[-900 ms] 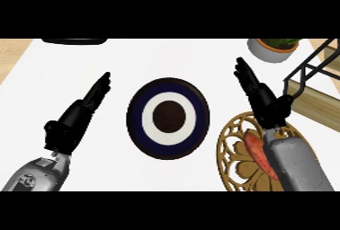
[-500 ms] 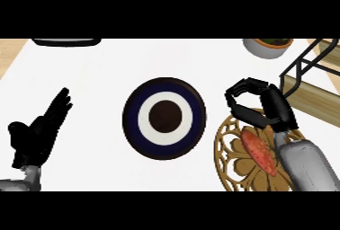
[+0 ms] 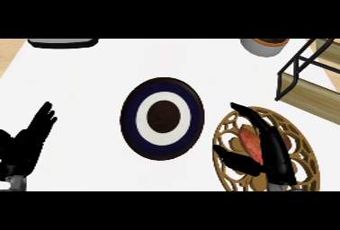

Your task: Pick the sweet potato from the placemat and place it in the tiered shelf

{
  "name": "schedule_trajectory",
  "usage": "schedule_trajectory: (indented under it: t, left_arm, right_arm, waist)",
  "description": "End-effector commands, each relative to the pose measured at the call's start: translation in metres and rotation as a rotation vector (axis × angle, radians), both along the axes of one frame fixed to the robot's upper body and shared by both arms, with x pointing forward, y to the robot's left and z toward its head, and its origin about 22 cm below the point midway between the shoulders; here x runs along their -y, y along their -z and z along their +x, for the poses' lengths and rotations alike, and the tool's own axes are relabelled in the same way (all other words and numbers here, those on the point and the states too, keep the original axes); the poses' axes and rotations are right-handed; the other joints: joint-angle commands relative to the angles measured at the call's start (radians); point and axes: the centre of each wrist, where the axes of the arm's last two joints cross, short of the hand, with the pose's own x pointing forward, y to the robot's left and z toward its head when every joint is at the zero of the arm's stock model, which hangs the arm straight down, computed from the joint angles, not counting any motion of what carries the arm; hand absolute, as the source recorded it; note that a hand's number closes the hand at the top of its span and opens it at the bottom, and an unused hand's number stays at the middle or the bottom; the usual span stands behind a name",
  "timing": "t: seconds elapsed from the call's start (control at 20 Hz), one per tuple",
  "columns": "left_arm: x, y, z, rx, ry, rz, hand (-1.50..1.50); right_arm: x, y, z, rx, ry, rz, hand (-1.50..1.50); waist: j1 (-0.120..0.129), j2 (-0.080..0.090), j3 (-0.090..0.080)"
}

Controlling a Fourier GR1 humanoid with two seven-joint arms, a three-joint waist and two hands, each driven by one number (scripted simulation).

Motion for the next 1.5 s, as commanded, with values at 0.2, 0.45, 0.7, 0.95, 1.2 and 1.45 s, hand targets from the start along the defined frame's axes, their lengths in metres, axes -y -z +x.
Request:
schedule_trajectory:
  t: [0.2, 0.45, 0.7, 0.95, 1.2, 1.45]
  left_arm:
    - [-0.023, -0.002, -0.003, -0.018, -0.006, -0.006, 0.0]
    - [-0.009, -0.001, 0.0, 0.005, 0.002, 0.003, 0.0]
    - [-0.002, 0.01, 0.002, 0.006, 0.019, -0.006, 0.0]
    - [-0.001, -0.004, 0.005, 0.001, 0.016, 0.003, 0.0]
    - [-0.003, 0.006, -0.001, 0.0, 0.027, -0.022, 0.0]
    - [0.009, -0.003, 0.006, -0.01, 0.007, -0.001, 0.0]
  right_arm:
    - [0.01, -0.038, -0.035, -0.083, 0.164, -0.429, -1.5]
    - [0.006, -0.068, -0.04, -0.283, 0.149, -0.662, -1.5]
    - [0.006, -0.066, -0.032, -0.505, 0.026, -0.953, -1.5]
    - [-0.022, -0.089, -0.035, -0.549, 0.012, -1.046, -1.5]
    - [0.002, -0.093, -0.011, -0.592, 0.012, -1.096, -1.5]
    - [0.002, -0.069, 0.013, -0.608, -0.006, -1.069, -1.5]
  waist:
    - [-0.012, -0.004, -0.003]
    - [0.009, 0.001, -0.001]
    - [0.025, 0.009, -0.002]
    - [0.022, 0.004, 0.001]
    - [0.016, 0.005, 0.002]
    - [0.018, 0.005, 0.003]
